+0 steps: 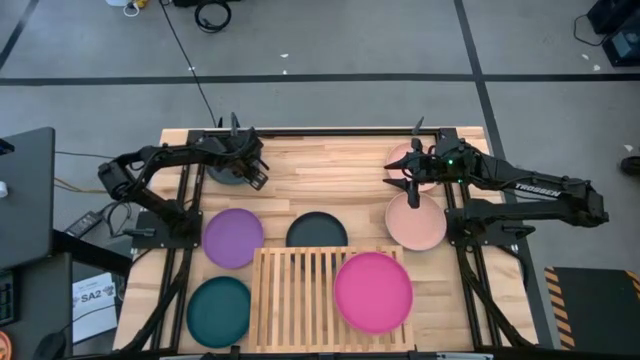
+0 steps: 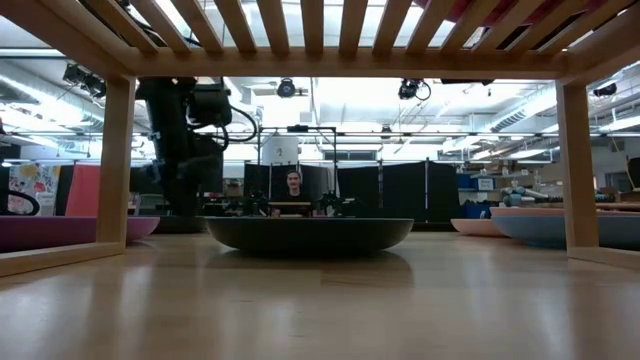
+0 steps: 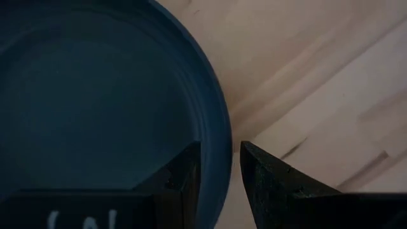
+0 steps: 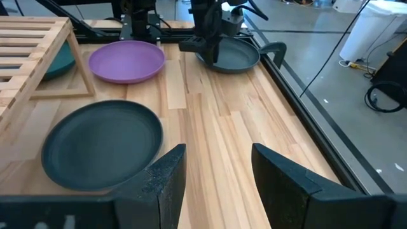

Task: Place and stack plates onto a shelf
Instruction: Put the top black plate on the shelf

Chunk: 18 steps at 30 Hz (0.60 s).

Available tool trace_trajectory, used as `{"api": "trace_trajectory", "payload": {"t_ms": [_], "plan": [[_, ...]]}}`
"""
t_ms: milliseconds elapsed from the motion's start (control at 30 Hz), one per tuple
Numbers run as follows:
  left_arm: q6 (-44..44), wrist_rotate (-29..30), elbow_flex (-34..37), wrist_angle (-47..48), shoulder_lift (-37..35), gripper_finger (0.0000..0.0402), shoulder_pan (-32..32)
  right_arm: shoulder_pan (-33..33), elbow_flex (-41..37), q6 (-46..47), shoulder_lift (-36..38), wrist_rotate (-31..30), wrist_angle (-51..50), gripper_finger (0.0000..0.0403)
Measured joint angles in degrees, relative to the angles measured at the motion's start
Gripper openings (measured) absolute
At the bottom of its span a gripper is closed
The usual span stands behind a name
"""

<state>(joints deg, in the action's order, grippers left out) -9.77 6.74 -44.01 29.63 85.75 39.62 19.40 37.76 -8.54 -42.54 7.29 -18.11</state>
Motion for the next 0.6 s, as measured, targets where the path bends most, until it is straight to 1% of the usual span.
{"api": "trace_trajectory", "payload": {"t_ms": [167, 433, 600], "plan": [[0.0, 0.6, 0.2, -0.5, 0.9, 0.0116, 0.0, 0.0, 0.0, 0.0, 0.0, 0.0, 0.0, 0.0183], [0.0, 0.7, 0.4, -1.2, 4.3, 0.0116, -0.3, 0.0, 0.0, 0.0, 0.0, 0.2, 0.0, 0.0183], [-0.1, 1.1, 0.4, -1.2, 4.4, 0.0116, -0.6, 0.0, 0.0, 0.0, 0.0, 0.3, 0.0, 0.0183]]}}
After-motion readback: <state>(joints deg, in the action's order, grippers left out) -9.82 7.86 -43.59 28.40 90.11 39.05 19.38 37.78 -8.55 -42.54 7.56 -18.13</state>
